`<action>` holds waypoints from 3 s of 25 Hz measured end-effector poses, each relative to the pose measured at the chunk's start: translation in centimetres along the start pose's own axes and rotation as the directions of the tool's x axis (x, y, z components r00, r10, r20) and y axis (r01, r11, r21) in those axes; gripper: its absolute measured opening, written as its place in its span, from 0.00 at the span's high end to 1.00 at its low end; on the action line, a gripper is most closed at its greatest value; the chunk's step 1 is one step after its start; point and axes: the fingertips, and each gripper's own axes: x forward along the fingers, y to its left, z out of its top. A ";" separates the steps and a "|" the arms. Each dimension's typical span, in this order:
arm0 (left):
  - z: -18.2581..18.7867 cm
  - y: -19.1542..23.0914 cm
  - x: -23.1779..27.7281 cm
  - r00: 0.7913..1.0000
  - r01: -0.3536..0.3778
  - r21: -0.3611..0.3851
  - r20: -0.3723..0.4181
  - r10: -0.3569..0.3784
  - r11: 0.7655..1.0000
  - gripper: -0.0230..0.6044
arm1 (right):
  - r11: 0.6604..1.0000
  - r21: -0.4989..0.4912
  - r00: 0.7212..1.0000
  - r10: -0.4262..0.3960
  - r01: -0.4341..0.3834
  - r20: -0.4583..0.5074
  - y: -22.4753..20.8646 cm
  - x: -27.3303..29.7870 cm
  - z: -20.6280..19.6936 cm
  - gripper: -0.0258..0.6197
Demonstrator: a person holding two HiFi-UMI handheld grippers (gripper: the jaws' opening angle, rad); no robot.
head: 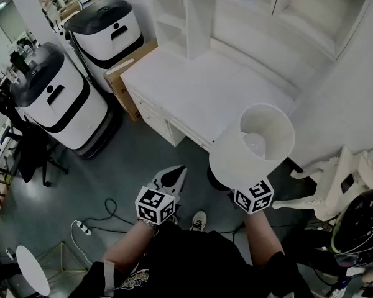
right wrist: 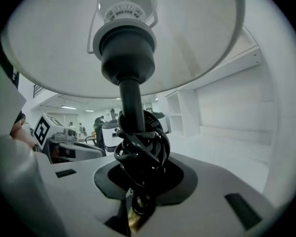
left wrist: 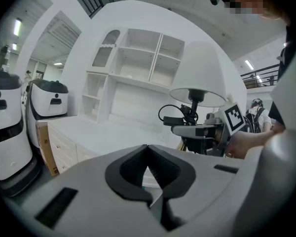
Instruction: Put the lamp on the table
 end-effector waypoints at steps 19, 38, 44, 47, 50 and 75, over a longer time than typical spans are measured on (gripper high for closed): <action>0.1 0.6 -0.3 1.000 -0.017 0.004 0.001 0.017 1.000 0.95 | 1.000 0.010 1.000 0.001 -0.001 -0.003 -0.1 0.4 -0.3 0.79; 1.4 6.7 -0.3 0.999 -0.019 0.001 -0.025 0.019 1.000 0.95 | 0.999 0.042 0.999 -0.031 0.030 0.010 -0.3 5.6 0.5 0.80; 1.9 9.3 -0.1 0.999 0.006 -0.003 -0.032 -0.006 1.000 0.95 | 0.998 0.045 0.999 -0.051 0.051 0.013 0.0 8.4 1.2 0.80; 2.4 10.6 0.2 0.999 0.021 -0.003 -0.033 -0.021 1.000 0.95 | 0.997 0.043 0.998 -0.066 0.066 0.014 0.1 9.7 1.6 0.80; 2.9 12.0 0.5 0.999 0.040 -0.002 -0.033 -0.040 0.999 0.95 | 0.995 0.048 0.996 -0.085 0.084 0.012 0.1 11.0 2.0 0.80; 4.7 19.2 -0.2 0.982 0.182 0.044 -0.066 -0.179 0.982 0.95 | 0.977 0.083 0.979 -0.200 0.197 0.025 2.0 18.1 3.2 0.80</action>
